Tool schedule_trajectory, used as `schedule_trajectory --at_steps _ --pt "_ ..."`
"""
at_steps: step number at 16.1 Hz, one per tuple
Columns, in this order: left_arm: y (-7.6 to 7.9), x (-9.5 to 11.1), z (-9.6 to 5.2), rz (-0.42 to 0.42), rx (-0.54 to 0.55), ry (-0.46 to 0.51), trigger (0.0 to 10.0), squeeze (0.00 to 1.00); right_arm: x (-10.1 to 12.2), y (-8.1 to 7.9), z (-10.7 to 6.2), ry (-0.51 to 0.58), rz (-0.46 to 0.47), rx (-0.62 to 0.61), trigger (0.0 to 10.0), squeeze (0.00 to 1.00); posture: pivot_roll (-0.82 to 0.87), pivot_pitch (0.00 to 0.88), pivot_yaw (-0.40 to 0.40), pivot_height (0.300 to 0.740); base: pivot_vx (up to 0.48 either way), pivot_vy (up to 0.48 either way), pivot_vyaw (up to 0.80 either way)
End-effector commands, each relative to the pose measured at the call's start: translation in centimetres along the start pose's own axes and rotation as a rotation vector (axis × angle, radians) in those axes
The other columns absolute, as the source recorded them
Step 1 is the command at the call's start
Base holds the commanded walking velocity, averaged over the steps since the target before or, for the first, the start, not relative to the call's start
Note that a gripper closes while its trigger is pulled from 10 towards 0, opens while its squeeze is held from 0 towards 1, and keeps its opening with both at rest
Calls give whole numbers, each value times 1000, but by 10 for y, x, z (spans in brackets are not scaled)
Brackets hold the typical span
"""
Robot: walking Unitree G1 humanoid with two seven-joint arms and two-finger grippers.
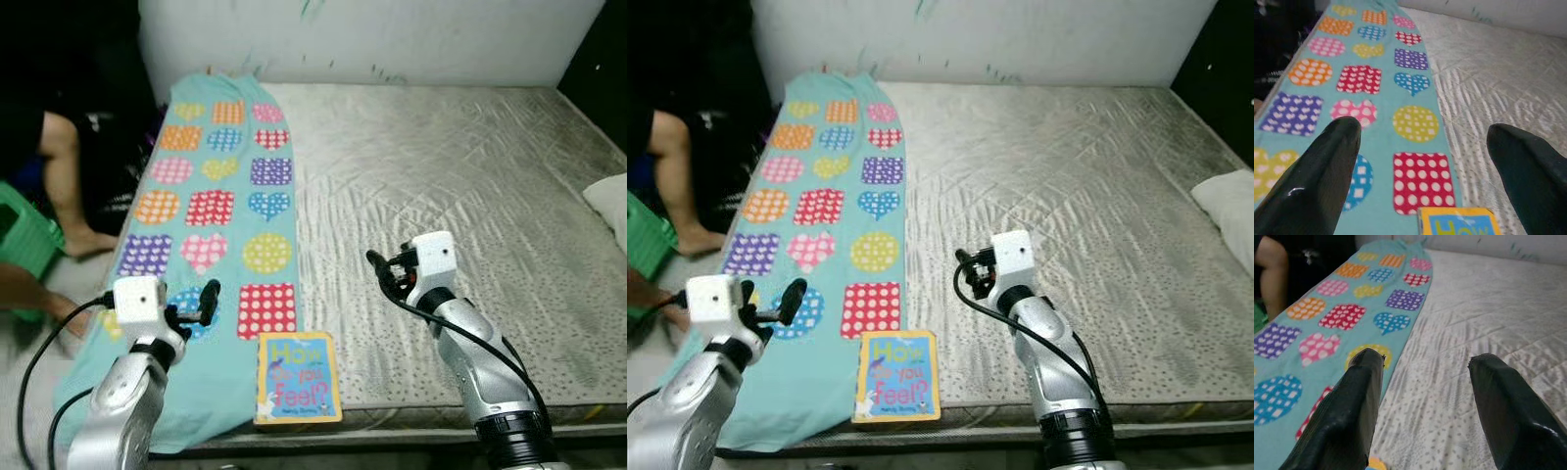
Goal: Clean up the room
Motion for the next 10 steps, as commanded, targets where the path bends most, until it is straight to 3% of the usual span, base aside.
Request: schedule_trajectory --at_steps 1,3,5,8,10 --pt "0 1 2 22 4 10 10000 0 0 -2 -1 9 -3 -2 10000 0 -58 43 4 740 0 0 0" --pt "-2 4 1 19 25 38 10000 0 2 -8 3 17 -5 20 10000 0 -30 38 -30 740 0 0 0" --pt "-11 7 -11 15 85 76 10000 0 9 -20 14 39 -11 72 10000 0 12 36 -78 740 0 0 0" --pt "-36 6 -49 14 250 150 10000 0 26 -51 33 92 -18 215 10000 0 143 35 -225 740 0 0 0" --pt "-43 5 -63 8 315 174 10000 0 29 -62 39 101 -21 265 10000 0 172 30 -263 740 0 0 0"
Point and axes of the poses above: a point about 5 cm out from each wrist's last joint towards the gripper, its own z axis pointing out of the wrist towards the gripper, its own x axis along the axis of the wrist's last joint, y = z × x, the point moved 1 cm from there along z, pointing out of the wrist towards the gripper, and after that the axes turned 15 degrees about -z, right-handed, at the moved point
